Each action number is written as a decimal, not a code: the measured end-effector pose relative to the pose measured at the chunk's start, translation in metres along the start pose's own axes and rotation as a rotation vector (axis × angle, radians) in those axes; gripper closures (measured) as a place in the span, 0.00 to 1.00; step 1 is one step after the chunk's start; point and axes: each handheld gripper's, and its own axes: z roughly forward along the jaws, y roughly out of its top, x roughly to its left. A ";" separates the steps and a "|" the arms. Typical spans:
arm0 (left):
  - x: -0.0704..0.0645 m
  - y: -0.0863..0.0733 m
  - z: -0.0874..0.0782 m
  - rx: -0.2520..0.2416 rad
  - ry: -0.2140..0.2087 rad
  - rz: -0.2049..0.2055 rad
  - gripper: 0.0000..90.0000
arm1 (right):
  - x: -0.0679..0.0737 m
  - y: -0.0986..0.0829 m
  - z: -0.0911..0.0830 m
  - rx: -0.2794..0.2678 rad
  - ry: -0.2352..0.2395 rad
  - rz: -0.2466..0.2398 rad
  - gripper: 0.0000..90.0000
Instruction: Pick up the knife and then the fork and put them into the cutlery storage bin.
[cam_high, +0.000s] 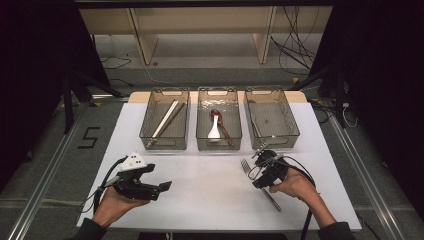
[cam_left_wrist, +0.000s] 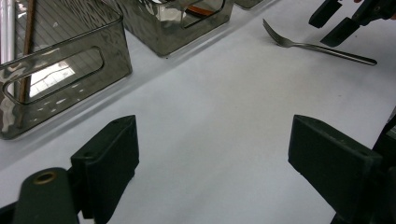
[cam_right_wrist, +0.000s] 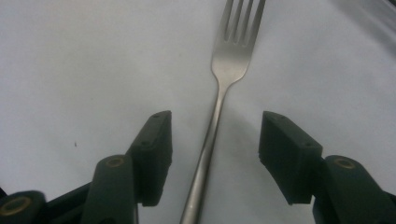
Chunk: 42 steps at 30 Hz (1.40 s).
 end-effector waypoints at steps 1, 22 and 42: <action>0.000 0.000 0.000 -0.001 0.000 0.000 0.17 | 0.000 0.000 0.001 0.003 -0.001 0.000 0.54; -0.001 0.000 0.000 0.003 -0.001 -0.003 0.18 | 0.001 -0.002 0.016 0.080 -0.014 -0.049 0.77; -0.001 0.000 0.000 0.005 0.000 0.000 0.17 | 0.004 -0.001 0.017 0.093 -0.027 -0.086 0.93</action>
